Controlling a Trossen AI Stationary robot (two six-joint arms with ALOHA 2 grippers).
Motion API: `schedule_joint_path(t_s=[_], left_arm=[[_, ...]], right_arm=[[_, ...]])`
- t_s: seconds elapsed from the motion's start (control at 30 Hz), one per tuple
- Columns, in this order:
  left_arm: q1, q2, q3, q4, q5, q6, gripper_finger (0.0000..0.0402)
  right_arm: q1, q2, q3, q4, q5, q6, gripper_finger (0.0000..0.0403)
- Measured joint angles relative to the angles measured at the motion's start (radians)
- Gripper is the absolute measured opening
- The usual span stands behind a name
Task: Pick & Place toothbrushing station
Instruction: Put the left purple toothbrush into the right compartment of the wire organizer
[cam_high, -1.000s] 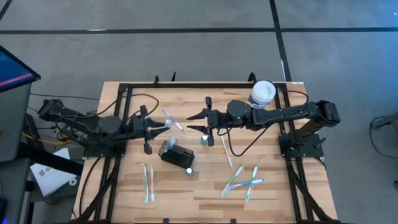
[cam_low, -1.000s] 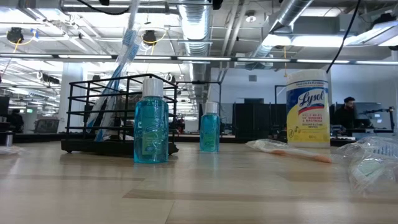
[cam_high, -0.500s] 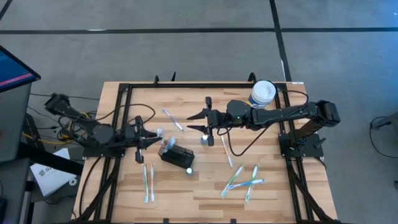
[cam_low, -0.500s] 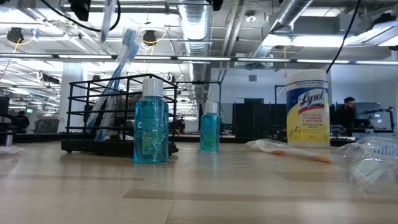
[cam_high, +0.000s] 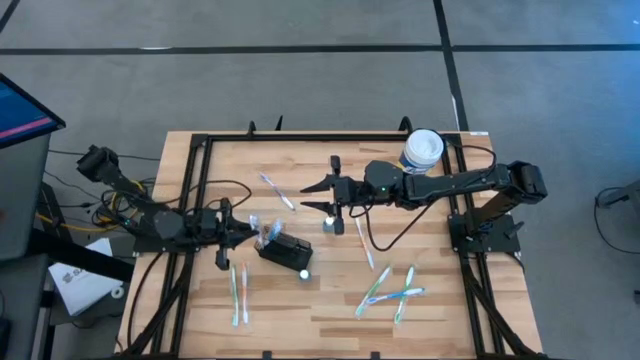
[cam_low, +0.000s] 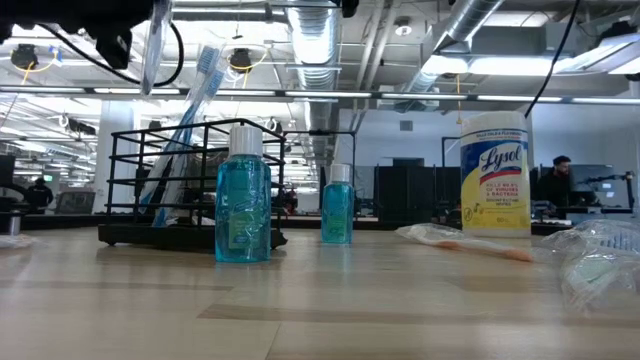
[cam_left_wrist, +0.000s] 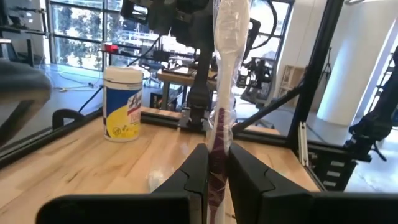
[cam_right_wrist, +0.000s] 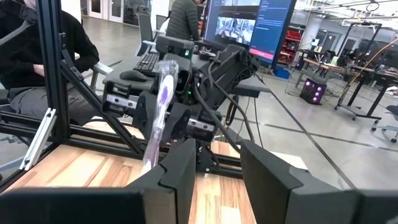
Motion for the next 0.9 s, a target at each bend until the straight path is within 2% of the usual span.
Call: schedule_joint_path(t_s=[0.63,0.9], left_arm=[[0.001,0.000,-0.199,0.260,-0.028,-0.006,0.0028],[0.001,0.054,-0.205,0.272,-0.045,-0.031,0.0028]], right_arm=[[0.005,0.000,0.000,0.000,0.000,-0.003,0.0118],[0.005,0.000,0.000,0.000,0.000,-0.003,0.0118]])
